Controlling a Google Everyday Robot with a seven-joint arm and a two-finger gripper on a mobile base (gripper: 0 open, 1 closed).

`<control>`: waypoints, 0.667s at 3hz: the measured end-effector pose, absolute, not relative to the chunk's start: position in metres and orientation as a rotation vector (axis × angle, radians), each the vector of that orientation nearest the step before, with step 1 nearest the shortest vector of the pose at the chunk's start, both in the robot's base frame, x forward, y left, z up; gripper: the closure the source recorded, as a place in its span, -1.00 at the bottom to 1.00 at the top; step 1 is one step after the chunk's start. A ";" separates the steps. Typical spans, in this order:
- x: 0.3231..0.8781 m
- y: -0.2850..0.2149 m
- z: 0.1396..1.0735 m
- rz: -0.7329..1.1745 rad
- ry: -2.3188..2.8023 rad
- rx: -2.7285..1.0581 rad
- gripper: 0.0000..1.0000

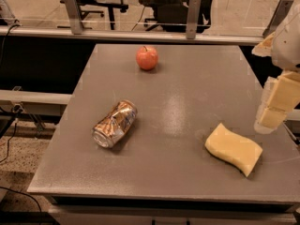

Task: Move apple near sponge

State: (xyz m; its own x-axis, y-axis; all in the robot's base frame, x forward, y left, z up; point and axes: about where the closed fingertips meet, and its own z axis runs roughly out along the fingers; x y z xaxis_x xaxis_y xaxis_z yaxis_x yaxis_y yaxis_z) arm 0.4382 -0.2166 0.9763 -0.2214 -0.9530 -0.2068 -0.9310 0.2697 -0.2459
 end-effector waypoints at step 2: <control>0.456 -0.213 0.980 -0.089 2.206 -1.697 -1.00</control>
Offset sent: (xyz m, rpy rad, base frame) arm 0.0436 0.0061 0.0042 0.0703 -0.0410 -0.0039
